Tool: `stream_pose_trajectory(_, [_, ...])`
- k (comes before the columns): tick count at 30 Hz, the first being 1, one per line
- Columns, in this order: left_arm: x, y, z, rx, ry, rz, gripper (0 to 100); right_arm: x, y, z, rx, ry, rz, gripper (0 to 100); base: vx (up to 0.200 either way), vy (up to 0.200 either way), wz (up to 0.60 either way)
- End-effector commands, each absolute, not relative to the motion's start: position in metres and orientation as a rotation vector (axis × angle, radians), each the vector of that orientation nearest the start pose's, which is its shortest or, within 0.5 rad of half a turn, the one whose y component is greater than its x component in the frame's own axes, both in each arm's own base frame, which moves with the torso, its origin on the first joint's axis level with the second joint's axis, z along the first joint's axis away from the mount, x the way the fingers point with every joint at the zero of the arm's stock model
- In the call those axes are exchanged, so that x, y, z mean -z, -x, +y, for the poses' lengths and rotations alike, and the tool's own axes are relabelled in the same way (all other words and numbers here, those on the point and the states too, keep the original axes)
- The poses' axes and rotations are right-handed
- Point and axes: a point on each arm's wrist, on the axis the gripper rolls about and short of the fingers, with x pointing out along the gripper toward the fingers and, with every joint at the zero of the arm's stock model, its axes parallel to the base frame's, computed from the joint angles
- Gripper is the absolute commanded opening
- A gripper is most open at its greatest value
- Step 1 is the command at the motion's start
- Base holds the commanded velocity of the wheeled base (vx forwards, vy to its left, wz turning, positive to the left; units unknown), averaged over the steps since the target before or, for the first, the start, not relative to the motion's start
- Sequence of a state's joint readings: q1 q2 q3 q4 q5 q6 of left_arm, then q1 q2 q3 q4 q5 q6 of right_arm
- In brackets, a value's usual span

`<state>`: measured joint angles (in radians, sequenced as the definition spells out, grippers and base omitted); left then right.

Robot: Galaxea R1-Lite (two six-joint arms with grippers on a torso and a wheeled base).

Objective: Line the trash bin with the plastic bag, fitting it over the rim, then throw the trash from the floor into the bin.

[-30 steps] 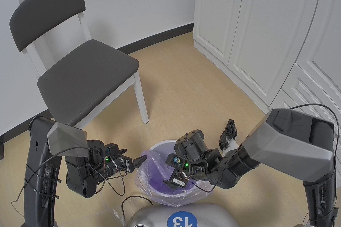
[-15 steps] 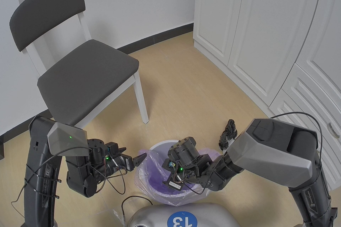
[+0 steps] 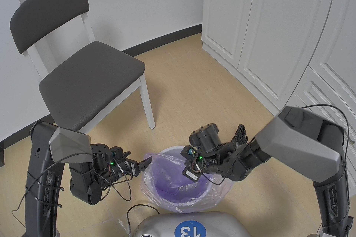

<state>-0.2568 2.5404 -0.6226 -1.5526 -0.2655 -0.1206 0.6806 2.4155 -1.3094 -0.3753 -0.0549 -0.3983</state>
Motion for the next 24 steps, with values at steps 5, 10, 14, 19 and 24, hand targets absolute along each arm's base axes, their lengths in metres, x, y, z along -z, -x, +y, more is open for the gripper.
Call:
stream_pose_trajectory(5, [0.041,-0.339,-0.096,0.5,0.114,0.356,100,-0.049,-0.376,0.272,-0.649,0.524,0.512,0,0.0,0.0,0.0])
stream_pose_trajectory(10, [0.041,-0.34,-0.097,0.501,0.112,0.352,100,-0.051,-0.385,0.278,-0.592,0.489,0.513,0,0.0,0.0,0.0])
stream_pose_trajectory(14, [0.042,-0.341,-0.096,0.501,0.093,0.347,100,-0.04,-0.393,0.283,-0.574,0.466,0.519,0,0.0,0.0,0.0])
stream_pose_trajectory(19, [0.041,-0.34,-0.097,0.505,0.087,0.346,100,-0.032,-0.398,0.292,-0.563,0.435,0.514,0,0.0,0.0,0.0])
stream_pose_trajectory(24, [0.041,-0.339,-0.097,0.507,0.086,0.347,100,-0.02,-0.4,0.301,-0.572,0.431,0.502,0,0.0,0.0,0.0])
